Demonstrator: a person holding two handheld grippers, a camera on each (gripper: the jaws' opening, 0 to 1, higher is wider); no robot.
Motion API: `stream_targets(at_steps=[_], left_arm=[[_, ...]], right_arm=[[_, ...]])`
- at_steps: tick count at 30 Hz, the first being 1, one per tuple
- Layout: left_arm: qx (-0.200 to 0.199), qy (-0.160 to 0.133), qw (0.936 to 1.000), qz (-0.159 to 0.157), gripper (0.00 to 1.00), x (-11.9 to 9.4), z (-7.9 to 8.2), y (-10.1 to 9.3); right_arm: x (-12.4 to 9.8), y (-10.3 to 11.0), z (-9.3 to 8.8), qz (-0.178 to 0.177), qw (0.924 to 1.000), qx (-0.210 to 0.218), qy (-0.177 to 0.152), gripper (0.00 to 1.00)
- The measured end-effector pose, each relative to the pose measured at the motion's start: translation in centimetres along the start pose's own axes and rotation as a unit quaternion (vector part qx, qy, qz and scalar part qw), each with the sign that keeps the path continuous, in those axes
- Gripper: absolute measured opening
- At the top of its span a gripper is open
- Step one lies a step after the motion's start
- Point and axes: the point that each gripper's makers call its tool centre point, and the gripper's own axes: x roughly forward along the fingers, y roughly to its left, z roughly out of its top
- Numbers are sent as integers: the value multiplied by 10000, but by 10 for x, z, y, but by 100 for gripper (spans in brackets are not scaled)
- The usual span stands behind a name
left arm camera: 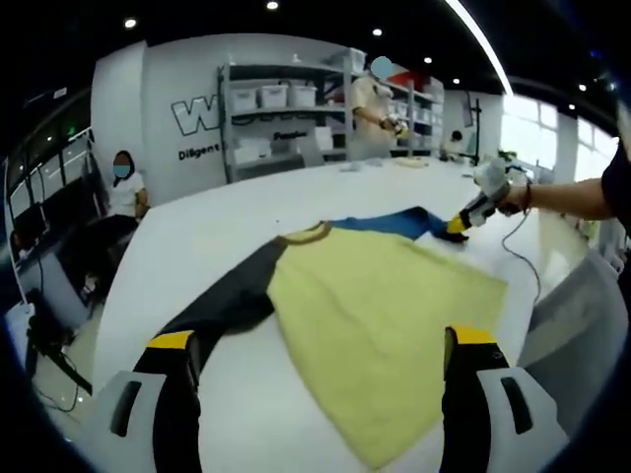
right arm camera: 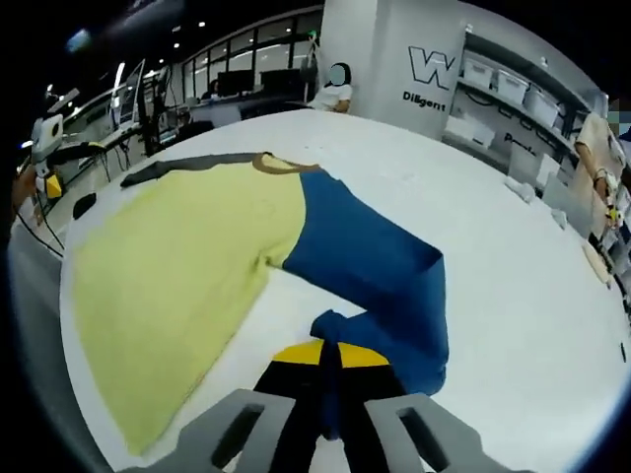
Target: Fold the garment on the visible template until the final outline fits inside the template.
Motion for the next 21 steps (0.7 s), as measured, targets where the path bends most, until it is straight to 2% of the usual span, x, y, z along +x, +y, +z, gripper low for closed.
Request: stream_targets(at_steps=[3, 8, 15, 21], left_arm=[[-23, -30, 10000, -18, 99, 0, 2, 0], [76, -35, 10000, 7, 99, -2, 3, 1], [84, -70, 9999, 48, 99, -4, 5, 4], [73, -31, 9999, 72, 99, -3, 3, 6]], right_arm=[[-8, -24, 13, -259, 9995, 88, -170, 0], [-17, -59, 22, -673, 9975, 83, -219, 0], [-21, -107, 19, -1276, 9915, 215, -153, 0], [-20, -137, 13, -1579, 9865, 420, -95, 0]])
